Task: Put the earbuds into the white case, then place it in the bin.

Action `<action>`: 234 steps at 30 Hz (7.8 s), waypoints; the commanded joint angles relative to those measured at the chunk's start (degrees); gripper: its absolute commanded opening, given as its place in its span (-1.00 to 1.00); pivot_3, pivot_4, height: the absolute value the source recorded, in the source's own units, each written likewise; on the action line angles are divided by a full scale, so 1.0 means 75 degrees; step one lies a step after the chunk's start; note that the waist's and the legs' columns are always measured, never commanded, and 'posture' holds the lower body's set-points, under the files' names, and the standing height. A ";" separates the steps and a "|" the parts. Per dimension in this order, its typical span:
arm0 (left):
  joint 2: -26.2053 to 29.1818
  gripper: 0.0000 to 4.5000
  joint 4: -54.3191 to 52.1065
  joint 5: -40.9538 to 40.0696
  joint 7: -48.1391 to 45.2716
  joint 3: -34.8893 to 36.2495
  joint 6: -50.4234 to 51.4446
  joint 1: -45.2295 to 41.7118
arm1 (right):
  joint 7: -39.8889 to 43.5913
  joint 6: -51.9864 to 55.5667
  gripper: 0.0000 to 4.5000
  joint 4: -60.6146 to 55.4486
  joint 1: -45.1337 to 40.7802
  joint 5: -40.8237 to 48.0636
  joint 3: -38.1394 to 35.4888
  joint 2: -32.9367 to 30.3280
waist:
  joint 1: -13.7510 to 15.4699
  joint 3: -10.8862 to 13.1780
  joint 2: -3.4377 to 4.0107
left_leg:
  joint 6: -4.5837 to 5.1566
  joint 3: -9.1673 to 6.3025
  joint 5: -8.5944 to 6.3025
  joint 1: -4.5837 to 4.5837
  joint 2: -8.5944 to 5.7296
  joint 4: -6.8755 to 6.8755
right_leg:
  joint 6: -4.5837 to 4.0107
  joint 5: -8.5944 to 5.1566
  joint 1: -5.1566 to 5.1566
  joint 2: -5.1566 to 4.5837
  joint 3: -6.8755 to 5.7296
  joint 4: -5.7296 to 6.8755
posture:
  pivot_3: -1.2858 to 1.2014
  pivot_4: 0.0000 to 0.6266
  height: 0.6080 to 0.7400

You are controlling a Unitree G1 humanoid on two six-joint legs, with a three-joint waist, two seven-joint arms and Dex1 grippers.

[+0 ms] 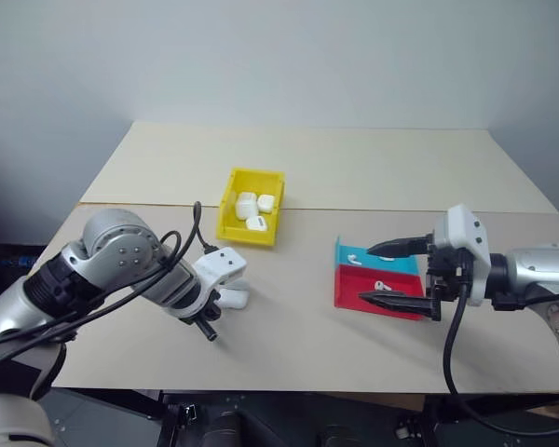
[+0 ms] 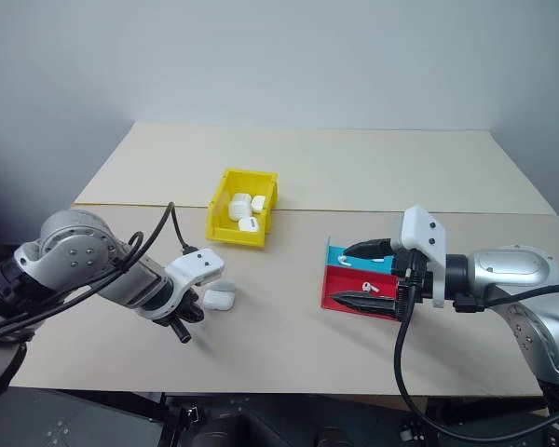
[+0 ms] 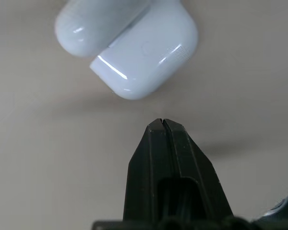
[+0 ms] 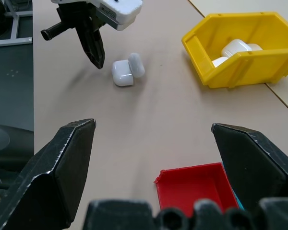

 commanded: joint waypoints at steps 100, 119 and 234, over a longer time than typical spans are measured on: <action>-0.0671 0.98 -0.0911 0.2910 -0.2048 0.3061 0.0024 0.0179 | 0.0249 -0.0170 1.00 -0.0272 -0.0054 0.0211 -0.0061 0.0133 | -0.0058 0.0001 -0.0004 | 0.0009 -0.0009 -0.0004 -0.0007 0.0002 0.0003 | 0.0000 0.0001 -0.0004 0.0001 -0.0004 0.0007 | 0.03 -0.52 1.00; -0.0506 0.98 0.1909 -0.3156 0.2924 0.0080 -0.0502 -0.1218 | 0.0139 -0.0173 1.00 -0.0265 -0.0039 0.0265 -0.0028 0.0107 | -0.0013 0.0001 -0.0005 | 0.0005 -0.0013 -0.0001 -0.0008 0.0001 0.0007 | 0.0000 0.0001 -0.0007 -0.0002 -0.0002 0.0016 | 0.03 -0.52 1.00; -0.5678 0.22 -0.1511 0.5488 -0.8323 0.3233 -0.9473 0.3895 | 0.2792 -0.2663 0.43 0.4423 -0.3270 -0.6560 0.4826 -0.0305 | -0.0084 -0.0010 0.0014 | 0.0016 0.0000 -0.0002 0.0017 0.0001 0.0008 | -0.0003 0.0007 0.0034 0.0000 -0.0011 -0.0019 | 0.03 -0.52 1.00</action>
